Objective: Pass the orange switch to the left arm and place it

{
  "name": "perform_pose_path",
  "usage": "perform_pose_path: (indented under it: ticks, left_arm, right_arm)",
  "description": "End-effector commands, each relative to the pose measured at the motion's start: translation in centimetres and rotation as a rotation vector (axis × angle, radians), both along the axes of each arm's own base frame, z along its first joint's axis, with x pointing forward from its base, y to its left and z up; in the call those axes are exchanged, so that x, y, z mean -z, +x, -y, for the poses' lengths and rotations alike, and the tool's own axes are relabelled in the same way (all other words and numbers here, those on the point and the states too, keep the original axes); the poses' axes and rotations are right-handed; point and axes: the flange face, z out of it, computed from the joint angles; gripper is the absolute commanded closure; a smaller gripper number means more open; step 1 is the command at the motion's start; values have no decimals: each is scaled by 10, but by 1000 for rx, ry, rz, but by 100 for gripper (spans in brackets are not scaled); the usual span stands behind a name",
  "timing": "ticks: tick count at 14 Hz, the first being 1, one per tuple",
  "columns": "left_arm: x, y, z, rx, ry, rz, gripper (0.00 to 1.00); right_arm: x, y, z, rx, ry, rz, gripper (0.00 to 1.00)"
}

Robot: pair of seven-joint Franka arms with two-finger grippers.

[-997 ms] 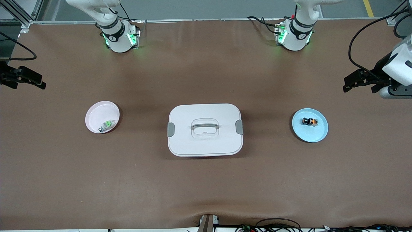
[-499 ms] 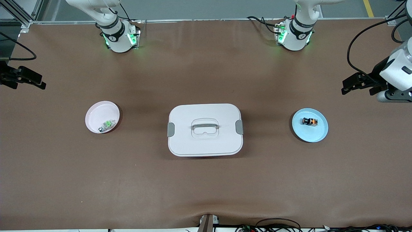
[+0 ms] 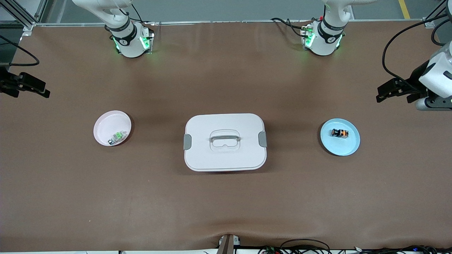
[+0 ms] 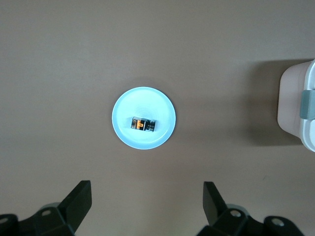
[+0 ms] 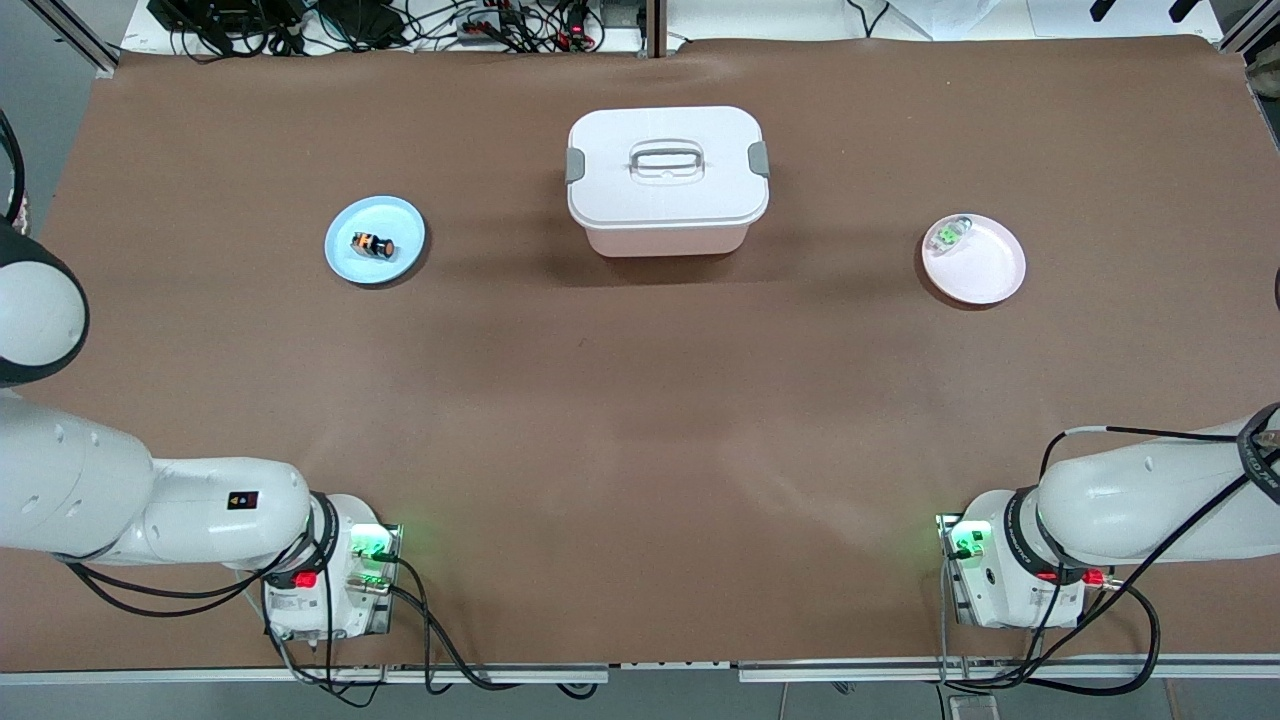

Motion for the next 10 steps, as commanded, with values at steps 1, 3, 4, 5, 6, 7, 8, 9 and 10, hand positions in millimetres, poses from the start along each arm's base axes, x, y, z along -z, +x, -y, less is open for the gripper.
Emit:
perform_pose_path:
  ticks: [1,3,4,5,6,7,8,9,10]
  left_arm:
    - [-4,-9,-2,-4,6,6,0]
    - [-4,-9,-1,-4,6,5,0]
    - [-2,-9,-1,-4,6,-7,0]
    - [0,-10,0,0,6,-15,0]
    - [3,-10,1,2,8,-29,0]
    - [4,-10,2,3,8,-32,0]
    - [4,-10,3,5,8,-33,0]
    - [4,-10,3,5,8,-33,0]
    - [4,-10,2,3,8,-32,0]
  right_arm:
    - [-2,-6,4,-6,17,10,0]
    - [-2,-6,2,-8,18,10,0]
    - [-2,-6,2,-8,18,10,0]
    - [-2,-6,3,-6,18,12,0]
    - [-2,-6,3,-5,18,12,0]
    - [-2,-6,3,-5,18,12,0]
    - [-2,-6,3,-5,18,12,0]
    - [-2,-6,3,-6,18,12,0]
    - [-2,-6,3,-6,18,12,0]
